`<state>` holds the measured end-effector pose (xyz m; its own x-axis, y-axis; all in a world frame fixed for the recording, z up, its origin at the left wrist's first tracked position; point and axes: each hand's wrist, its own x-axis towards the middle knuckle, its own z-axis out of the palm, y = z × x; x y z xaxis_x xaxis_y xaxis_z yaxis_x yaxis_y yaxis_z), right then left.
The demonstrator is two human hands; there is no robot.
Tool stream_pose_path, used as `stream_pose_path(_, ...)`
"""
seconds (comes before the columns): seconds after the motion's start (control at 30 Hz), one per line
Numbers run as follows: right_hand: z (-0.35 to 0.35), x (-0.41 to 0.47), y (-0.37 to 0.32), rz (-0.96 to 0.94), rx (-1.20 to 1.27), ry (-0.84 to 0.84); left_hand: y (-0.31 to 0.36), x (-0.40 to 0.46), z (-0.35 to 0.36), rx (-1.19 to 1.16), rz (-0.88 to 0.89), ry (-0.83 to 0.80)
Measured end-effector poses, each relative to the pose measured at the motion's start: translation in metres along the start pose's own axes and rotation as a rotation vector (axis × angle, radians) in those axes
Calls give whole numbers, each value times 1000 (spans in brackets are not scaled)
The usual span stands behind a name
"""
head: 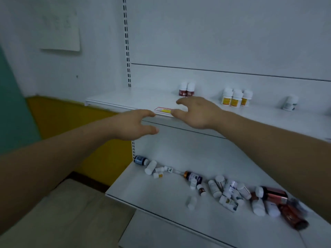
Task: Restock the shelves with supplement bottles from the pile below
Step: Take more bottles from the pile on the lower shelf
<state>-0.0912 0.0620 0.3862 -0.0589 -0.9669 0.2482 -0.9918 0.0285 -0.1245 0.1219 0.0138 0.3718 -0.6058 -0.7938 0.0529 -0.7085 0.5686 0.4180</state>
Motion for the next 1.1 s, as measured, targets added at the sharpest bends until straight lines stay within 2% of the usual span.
stream_pose_path(0.17, 34, -40, -40, -194, -74, 84, -42, -44, 35, -54, -60, -142)
stream_pose_path(0.23, 50, -53, -47, -217, -85, 76, -56, -55, 59, -64, -90, -216)
stream_pose_path(0.47, 124, -78, -8, 61, 36, -181, -82, -52, 156, -163, -167, -424)
stream_pose_path(0.63, 199, -93, 49, 157, -56, -389, -92, -18, 213, -155, -185, -513)
stream_pose_path(0.73, 251, -95, 78, 206, -53, -572, -104, 15, 250, -150, -220, -528)
stream_pose_path(0.83, 299, -88, 98, 237, -16, -672, -120, 53, 287, -147, -265, -501)
stream_pose_path(1.0, 367, -73, 115, 254, -34, -775, -150, 123, 344, -106, -316, -367)
stream_pose_path(1.1, 396, -71, 121, 266, -10, -761, -167, 158, 372, -84, -330, -262)
